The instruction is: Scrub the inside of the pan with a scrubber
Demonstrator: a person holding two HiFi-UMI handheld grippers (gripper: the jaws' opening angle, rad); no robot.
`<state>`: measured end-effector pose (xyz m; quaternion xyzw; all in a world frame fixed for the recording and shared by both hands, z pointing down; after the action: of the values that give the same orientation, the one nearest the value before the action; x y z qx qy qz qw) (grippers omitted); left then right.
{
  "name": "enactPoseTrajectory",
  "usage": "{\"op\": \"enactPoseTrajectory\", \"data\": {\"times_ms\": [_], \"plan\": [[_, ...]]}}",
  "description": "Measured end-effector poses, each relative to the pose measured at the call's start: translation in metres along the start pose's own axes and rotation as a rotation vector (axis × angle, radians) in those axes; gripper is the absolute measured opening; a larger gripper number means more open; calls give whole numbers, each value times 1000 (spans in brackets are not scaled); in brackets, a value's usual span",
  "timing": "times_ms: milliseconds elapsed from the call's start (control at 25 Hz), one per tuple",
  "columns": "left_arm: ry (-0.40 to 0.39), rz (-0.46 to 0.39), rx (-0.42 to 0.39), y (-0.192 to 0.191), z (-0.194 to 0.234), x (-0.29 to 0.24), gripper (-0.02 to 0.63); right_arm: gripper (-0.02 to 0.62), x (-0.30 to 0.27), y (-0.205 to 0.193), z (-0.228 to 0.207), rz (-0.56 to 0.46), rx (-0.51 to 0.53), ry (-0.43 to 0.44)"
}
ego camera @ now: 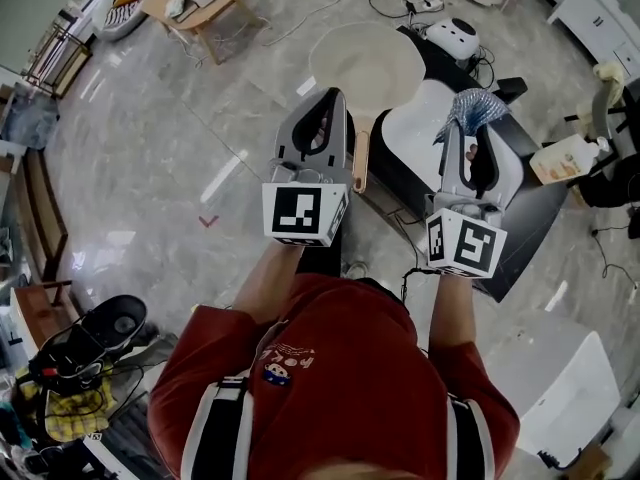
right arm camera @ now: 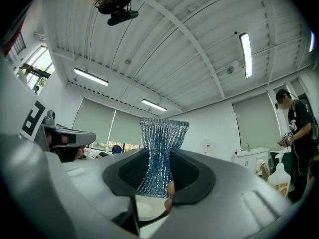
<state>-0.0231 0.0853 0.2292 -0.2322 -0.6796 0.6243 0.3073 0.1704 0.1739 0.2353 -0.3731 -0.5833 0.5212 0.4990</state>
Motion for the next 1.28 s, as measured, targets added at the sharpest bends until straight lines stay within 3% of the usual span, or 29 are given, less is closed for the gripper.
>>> {"op": "enactPoseTrajectory", "data": {"times_ms": [360,680,1040,1280], "plan": [[-15,-13,15,-14,64,-84,5,141,-97,-14,1,44,64,-41],[-38,5,54,-34,128,-139,6,135,-174,-33,29,100,137,-7],[-122,51,90,-56,139,-187,5,117,-215,-60,27,183,162,-10],[-107,59,68,-65,119,-208,5,103,-226,-77,1,228,155,35]]}}
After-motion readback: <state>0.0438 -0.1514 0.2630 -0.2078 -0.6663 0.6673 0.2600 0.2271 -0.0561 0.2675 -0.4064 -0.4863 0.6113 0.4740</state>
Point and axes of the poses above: the fingertips, and each gripper's own axes: x backward along the fingers, z to its left, y out of its top, the point moved 5 cm from there along x, backward along the fingers, and after that the axes turned 6 degrees about -y, right-handed, at the moved point
